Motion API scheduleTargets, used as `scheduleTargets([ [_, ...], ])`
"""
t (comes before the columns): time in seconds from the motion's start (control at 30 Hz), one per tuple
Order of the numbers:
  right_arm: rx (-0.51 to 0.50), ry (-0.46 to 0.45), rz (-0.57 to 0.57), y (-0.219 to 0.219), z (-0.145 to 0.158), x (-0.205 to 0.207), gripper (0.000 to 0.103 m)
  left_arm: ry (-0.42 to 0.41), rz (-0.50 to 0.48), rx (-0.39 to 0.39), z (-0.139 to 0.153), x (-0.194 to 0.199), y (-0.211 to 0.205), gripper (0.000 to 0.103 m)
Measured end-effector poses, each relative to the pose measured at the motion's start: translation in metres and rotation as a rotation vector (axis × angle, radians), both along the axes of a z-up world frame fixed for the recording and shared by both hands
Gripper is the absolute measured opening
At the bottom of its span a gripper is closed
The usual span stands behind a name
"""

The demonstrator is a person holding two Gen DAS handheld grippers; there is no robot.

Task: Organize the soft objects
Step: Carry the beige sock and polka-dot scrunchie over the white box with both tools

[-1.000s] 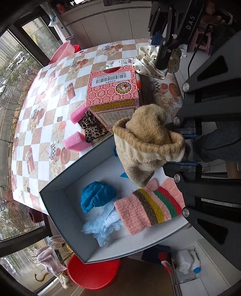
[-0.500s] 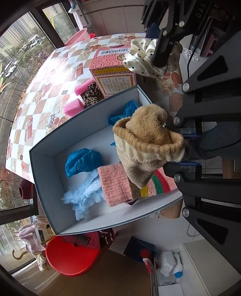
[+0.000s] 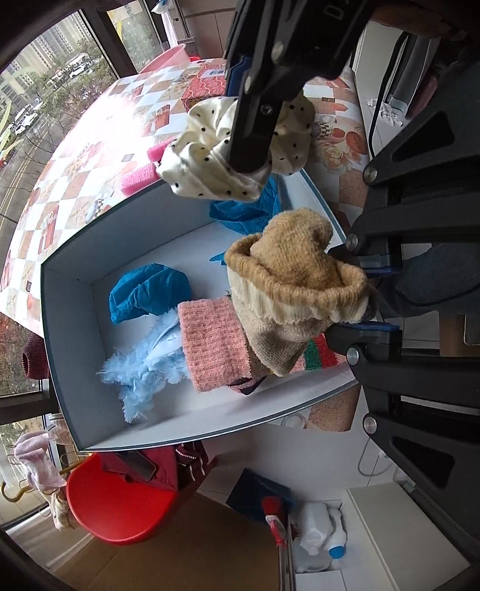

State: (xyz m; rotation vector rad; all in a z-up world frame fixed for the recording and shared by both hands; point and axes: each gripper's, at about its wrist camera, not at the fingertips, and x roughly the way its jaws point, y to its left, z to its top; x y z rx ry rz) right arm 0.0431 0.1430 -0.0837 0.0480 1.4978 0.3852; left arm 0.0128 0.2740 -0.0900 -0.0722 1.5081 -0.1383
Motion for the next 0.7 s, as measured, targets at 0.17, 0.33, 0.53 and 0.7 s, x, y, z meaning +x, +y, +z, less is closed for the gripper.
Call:
scheduleTargets([
  [0.17,-0.036,0.032,0.028,0.013,-0.029,0.007,0.032,0.02,0.003,0.008,-0.011,0.0,0.002,0.019],
  [0.33,-0.059,0.11,0.04,0.018,-0.058,-0.003,0.032,0.02,0.021,0.007,-0.013,-0.003,0.009,0.019],
  [0.53,-0.01,0.222,0.037,0.026,-0.071,-0.022,0.032,0.018,0.032,0.014,-0.015,-0.006,0.016,0.019],
  [0.7,0.1,0.361,-0.012,0.024,-0.087,-0.036,0.032,0.013,0.039,0.022,-0.013,-0.009,0.023,0.019],
])
